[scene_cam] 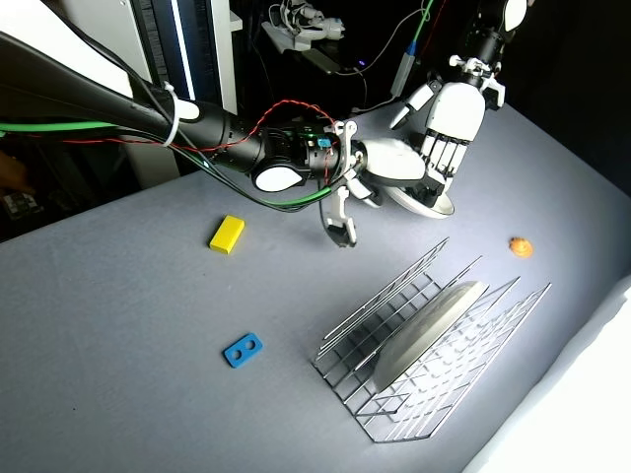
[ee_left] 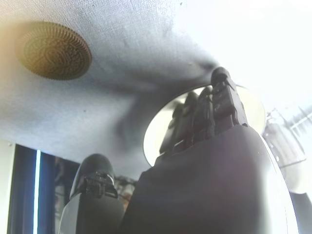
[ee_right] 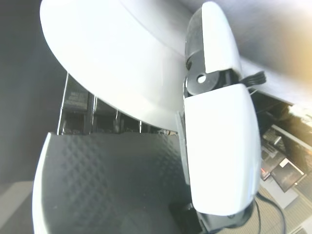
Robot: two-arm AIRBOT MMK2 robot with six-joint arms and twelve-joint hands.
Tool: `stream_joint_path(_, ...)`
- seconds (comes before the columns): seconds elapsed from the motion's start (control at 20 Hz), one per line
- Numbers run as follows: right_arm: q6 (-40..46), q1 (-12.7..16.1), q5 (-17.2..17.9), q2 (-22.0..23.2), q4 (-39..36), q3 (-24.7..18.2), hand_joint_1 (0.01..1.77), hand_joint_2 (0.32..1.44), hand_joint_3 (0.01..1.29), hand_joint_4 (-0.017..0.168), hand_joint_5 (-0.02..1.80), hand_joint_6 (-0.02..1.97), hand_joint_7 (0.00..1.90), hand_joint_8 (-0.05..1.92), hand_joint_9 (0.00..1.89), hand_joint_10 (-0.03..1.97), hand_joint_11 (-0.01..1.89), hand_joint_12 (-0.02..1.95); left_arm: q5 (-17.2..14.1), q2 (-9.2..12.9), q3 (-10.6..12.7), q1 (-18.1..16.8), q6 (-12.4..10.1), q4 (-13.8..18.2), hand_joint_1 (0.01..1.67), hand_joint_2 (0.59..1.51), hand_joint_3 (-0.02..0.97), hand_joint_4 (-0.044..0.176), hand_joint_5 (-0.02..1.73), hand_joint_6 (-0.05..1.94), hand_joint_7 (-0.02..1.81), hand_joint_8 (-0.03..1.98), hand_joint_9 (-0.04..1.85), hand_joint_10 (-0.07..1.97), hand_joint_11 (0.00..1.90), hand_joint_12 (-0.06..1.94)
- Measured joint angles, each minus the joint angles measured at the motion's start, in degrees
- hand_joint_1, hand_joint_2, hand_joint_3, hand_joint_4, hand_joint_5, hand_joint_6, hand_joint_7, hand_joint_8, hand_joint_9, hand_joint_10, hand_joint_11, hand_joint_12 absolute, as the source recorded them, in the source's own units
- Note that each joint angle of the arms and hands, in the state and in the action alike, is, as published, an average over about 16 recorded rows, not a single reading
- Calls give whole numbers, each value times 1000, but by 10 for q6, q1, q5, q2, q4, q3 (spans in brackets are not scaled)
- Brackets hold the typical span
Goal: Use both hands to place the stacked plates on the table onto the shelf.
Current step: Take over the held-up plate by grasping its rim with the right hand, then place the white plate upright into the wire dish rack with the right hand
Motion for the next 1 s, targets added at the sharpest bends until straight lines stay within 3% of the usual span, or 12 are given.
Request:
stream_joint_path(0.4, -4, 1, 14, 4, -1, -6, 1179, 1003, 11, 2, 892, 373, 933, 677, 1128, 62, 693, 1093, 3, 19, 1, -42, -1, -5, 17, 1190, 9, -3, 10, -5, 8, -7, -8, -56, 15, 8)
stream_joint_path(0.7, -4, 5, 10, 36, 9, -38, 1179, 1002, 11, 7, 891, 504, 940, 876, 1145, 65, 695, 1107, 2, 44, 6, -115, 0, -8, 17, 1184, 9, 1, 19, 10, 16, -3, 11, -56, 15, 6)
stream_joint_path(1.0, -3, 22, -1, 103, 39, -108, 1182, 1005, 11, 16, 910, 736, 973, 921, 1138, 64, 685, 1111, -10, 67, 16, -194, 7, -8, 16, 1174, 9, 1, 24, 13, 23, -3, 20, -56, 15, 5)
